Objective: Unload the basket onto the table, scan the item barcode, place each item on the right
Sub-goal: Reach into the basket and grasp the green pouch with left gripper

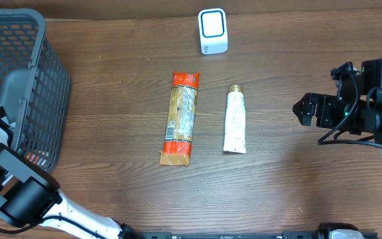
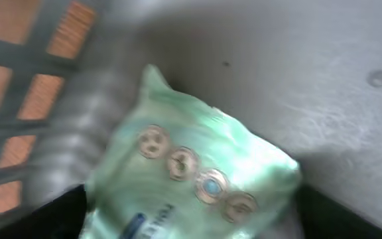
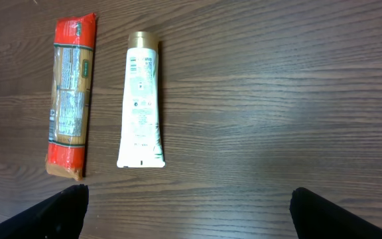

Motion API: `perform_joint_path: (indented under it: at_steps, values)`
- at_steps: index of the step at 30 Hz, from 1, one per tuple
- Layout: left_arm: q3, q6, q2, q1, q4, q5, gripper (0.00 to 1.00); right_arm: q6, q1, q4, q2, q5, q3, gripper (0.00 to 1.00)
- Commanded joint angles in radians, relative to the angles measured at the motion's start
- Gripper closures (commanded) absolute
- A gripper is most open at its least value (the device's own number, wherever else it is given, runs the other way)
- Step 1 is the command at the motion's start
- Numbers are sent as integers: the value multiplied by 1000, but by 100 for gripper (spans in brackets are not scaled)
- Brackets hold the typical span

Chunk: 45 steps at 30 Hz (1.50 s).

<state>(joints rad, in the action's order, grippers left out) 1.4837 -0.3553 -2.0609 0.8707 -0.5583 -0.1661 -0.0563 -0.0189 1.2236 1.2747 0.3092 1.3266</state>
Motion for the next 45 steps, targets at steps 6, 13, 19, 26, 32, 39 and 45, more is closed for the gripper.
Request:
perform_joint_path:
  at_steps: [6, 13, 19, 26, 32, 39, 45]
  values:
    - [-78, 5, -63, -11, -49, 213, 96, 1, 1, -6, -2, -2, 21, 0]
    - [47, 109, -46, -30, -161, 327, 96, 1, 1, -13, -2, -2, 21, 0]
    - [476, 233, -5, -54, -399, 425, 96, 1, 1, -14, -2, -2, 21, 0]
    - [1023, 292, 40, -133, -679, 448, 96, 1, 1, -18, -2, -2, 21, 0]
    - [1221, 342, 88, -318, -906, 479, 96, 1, 1, -38, -2, -2, 21, 0]
    - [1128, 366, 32, -640, -1126, 447, 96, 1, 1, -44, -2, -2, 21, 0]
    - [830, 462, -13, -834, -1027, 263, 96, 2, 1, -45, 0, -2, 21, 0]
